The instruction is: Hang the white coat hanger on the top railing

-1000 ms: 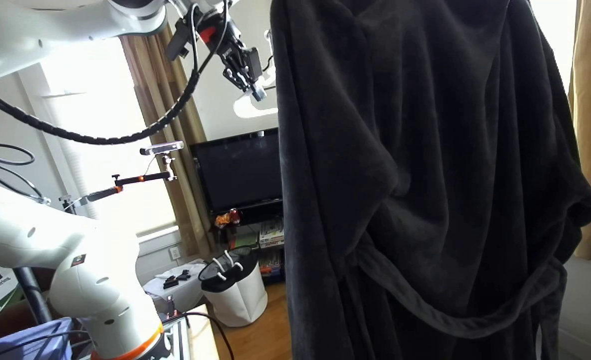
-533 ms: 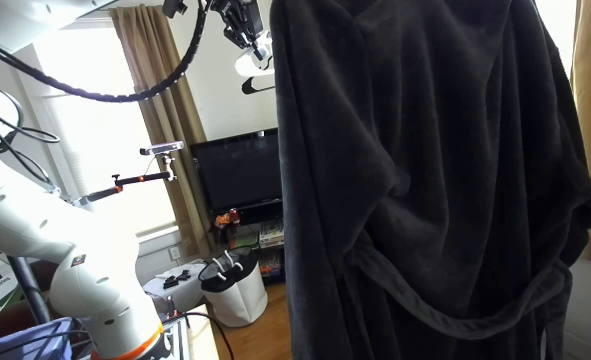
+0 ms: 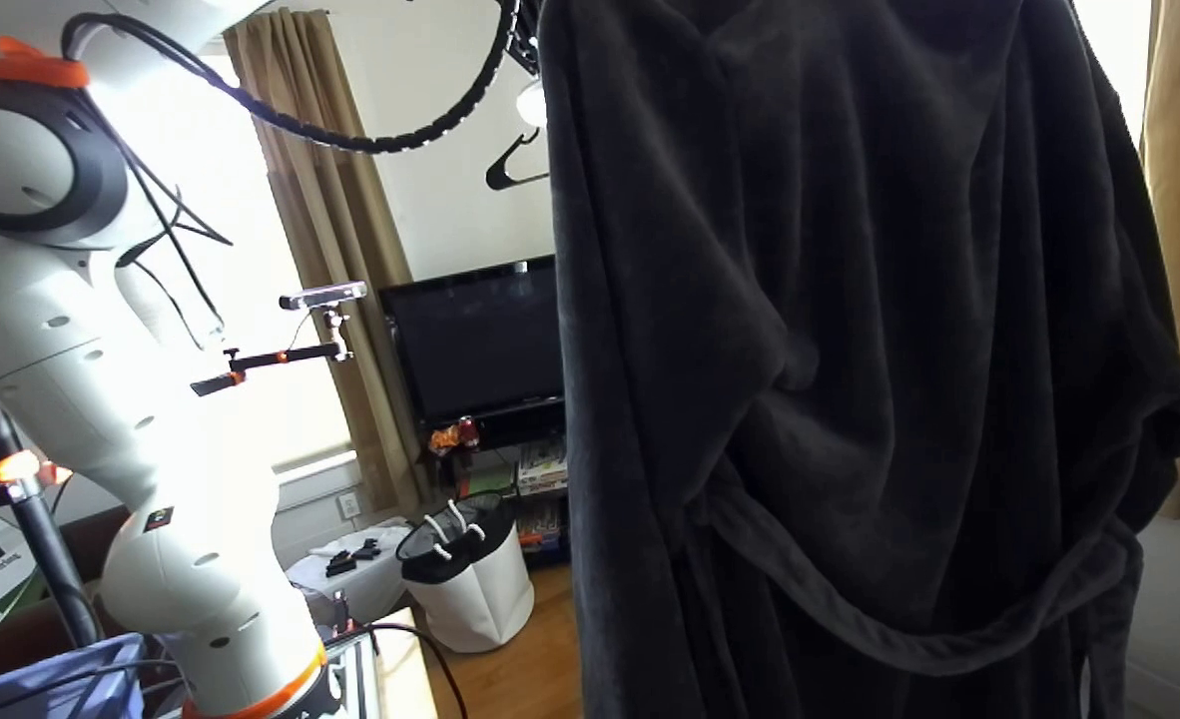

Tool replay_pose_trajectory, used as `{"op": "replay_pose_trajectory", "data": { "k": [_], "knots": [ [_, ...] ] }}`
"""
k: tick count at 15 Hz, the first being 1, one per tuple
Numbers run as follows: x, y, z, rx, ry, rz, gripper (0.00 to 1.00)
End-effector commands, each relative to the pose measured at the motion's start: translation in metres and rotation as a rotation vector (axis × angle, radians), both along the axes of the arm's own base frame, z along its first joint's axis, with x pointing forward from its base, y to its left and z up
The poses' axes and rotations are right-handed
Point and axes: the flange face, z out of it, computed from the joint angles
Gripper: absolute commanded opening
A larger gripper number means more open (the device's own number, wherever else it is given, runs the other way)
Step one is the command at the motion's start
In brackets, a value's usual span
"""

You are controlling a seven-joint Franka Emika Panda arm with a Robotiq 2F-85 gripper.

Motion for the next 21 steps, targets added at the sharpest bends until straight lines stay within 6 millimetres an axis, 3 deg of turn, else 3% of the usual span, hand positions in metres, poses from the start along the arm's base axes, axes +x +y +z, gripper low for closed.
{"op": "replay_pose_trajectory", "data": {
  "k": [1, 2, 3, 4, 8, 13, 17, 19, 21],
  "knots": [
    [0.012, 0.010, 0.023, -0.001, 0.023, -0.003, 0.01],
    [0.015, 0.012, 0.024, -0.004, 0.036, -0.005, 0.01],
    [0.015, 0.012, 0.025, -0.005, 0.046, -0.004, 0.31],
    [0.014, 0.011, 0.026, -0.005, 0.051, -0.002, 0.31],
    [0.001, 0.007, 0.038, 0.000, 0.003, 0.003, 0.60],
    [-0.043, 0.003, 0.052, 0.014, -0.157, 0.011, 0.97],
    [-0.083, -0.013, 0.071, 0.048, -0.367, -0.037, 1.00],
    [-0.098, -0.018, 0.064, 0.046, -0.388, -0.076, 1.00],
    [-0.108, -0.024, 0.045, 0.044, -0.345, -0.124, 1.00]
  ]
}}
